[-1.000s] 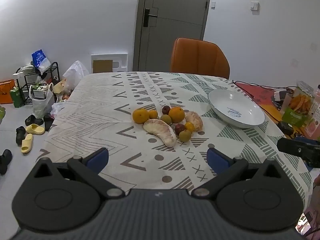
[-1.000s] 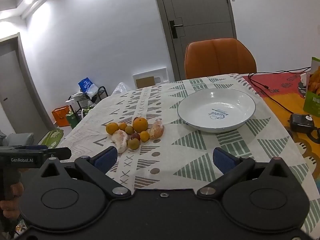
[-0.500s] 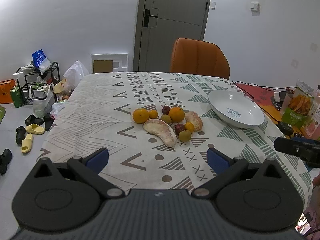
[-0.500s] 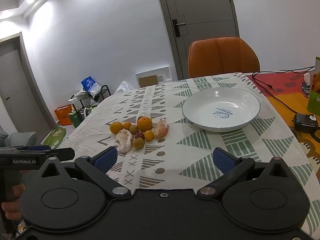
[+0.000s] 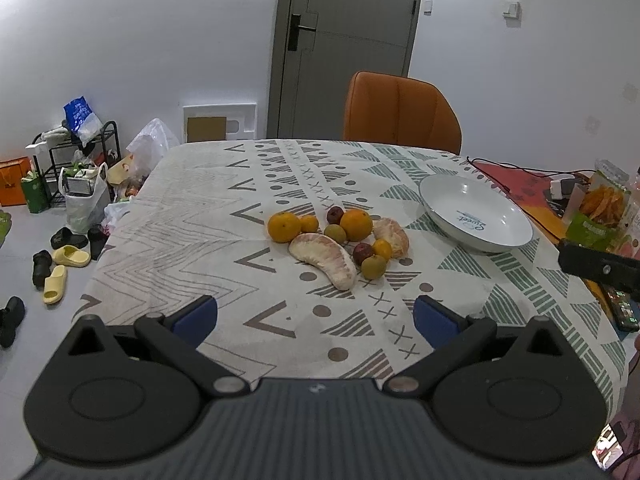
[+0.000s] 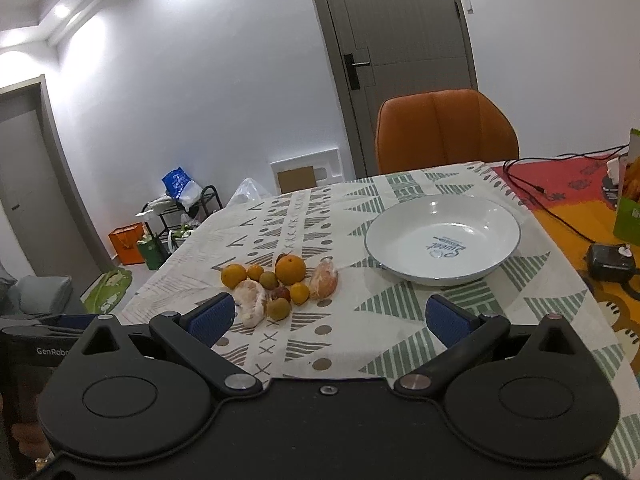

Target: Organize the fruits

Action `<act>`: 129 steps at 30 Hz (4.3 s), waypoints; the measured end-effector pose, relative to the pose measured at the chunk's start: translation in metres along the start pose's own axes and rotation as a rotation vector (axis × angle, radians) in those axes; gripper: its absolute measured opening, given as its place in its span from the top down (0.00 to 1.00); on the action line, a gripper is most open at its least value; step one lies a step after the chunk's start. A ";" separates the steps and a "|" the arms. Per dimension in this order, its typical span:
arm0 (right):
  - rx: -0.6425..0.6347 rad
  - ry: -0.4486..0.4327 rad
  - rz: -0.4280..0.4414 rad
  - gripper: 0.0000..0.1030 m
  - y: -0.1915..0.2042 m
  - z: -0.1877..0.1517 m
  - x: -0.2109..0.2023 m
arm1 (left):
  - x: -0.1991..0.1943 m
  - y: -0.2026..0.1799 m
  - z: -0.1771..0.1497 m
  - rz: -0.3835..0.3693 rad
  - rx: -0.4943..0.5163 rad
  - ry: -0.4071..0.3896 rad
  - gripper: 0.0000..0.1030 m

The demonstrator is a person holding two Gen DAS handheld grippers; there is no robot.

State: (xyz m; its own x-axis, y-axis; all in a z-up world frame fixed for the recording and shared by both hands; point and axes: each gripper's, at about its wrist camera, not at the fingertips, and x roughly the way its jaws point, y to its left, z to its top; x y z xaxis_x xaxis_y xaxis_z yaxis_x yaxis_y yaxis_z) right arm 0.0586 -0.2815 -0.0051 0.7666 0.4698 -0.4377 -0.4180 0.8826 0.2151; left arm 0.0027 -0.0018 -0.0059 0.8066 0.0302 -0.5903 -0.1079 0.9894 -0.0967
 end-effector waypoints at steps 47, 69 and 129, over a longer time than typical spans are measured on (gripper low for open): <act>0.013 0.003 -0.025 0.00 -0.017 -0.003 0.011 | 0.007 -0.008 0.006 -0.025 -0.015 -0.074 0.00; 0.043 0.053 0.065 0.00 -0.035 -0.005 0.068 | 0.065 0.001 0.021 -0.055 -0.071 -0.042 0.07; 0.044 0.253 0.301 0.77 0.004 -0.012 0.182 | 0.128 0.023 0.013 0.022 -0.070 0.079 0.26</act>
State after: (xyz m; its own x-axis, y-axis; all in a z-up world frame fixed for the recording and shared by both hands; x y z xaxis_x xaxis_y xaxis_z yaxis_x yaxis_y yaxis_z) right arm 0.1908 -0.1922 -0.0941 0.4666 0.6932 -0.5494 -0.5799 0.7087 0.4017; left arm 0.1108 0.0268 -0.0732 0.7553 0.0381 -0.6542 -0.1681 0.9762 -0.1372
